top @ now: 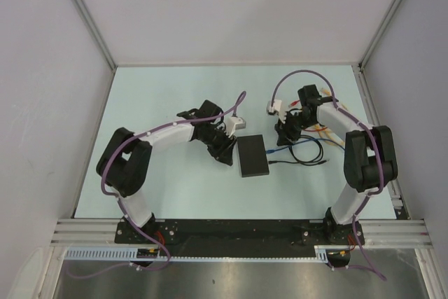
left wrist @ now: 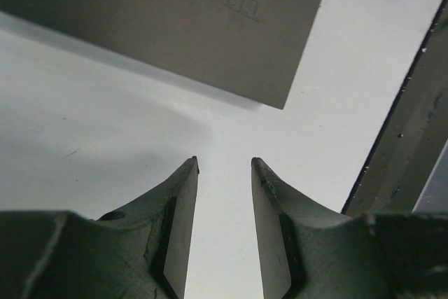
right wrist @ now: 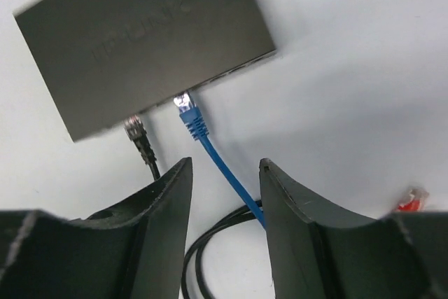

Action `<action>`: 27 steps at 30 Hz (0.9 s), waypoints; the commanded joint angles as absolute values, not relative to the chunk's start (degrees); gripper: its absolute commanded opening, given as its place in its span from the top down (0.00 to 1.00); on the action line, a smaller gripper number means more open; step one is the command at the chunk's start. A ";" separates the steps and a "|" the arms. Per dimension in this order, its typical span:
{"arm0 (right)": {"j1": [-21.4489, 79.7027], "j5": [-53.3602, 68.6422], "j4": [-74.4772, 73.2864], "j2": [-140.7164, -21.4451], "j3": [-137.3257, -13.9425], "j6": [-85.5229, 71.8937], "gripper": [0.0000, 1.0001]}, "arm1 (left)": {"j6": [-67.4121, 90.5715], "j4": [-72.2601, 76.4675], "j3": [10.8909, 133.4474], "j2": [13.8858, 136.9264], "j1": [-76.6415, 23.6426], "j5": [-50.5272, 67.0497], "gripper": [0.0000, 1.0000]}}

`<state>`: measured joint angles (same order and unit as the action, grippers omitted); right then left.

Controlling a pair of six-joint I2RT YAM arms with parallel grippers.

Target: Pull the plug from the switch port

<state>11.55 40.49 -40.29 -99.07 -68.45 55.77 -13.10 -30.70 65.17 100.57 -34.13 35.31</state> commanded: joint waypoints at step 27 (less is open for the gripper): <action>23.81 32.95 -46.58 -107.75 -70.40 51.98 0.89 | -15.38 -29.44 66.62 93.87 -33.66 35.60 0.59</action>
